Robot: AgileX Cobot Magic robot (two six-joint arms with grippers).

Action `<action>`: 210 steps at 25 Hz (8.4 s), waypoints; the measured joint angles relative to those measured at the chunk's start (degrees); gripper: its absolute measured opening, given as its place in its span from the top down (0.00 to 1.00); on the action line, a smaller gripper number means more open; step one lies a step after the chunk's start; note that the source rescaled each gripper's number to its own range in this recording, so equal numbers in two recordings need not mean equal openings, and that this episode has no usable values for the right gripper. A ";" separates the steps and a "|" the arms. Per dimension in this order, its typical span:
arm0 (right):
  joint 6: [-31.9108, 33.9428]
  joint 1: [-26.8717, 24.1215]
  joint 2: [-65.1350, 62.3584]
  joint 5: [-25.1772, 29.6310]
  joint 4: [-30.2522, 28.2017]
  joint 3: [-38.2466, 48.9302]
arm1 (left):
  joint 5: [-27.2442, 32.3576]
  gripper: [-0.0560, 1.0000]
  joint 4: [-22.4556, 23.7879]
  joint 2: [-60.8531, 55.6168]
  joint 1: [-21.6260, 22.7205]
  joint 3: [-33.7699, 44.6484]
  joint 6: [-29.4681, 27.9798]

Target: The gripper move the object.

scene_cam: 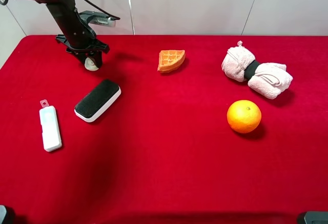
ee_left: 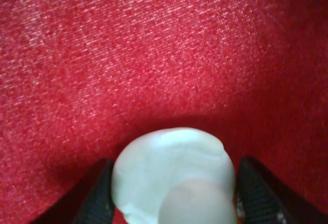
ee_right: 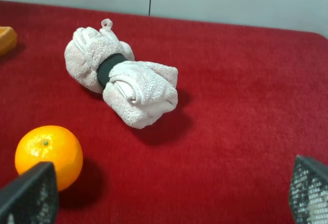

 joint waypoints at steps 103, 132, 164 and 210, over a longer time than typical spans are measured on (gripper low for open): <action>0.00 0.00 0.00 -0.05 0.05 0.00 | 2.62 0.93 4.38 -11.98 -43.21 0.00 -22.37; 0.00 0.00 0.00 -0.05 0.05 0.00 | -6.19 0.95 4.04 -2.36 -47.68 0.00 -22.49; 0.00 0.00 0.00 -0.05 0.05 0.00 | -7.25 0.40 4.04 -1.21 -48.07 0.00 -25.48; 0.00 0.00 0.00 -0.05 0.05 0.00 | 23.90 0.29 4.38 -26.19 -48.07 -4.66 -23.16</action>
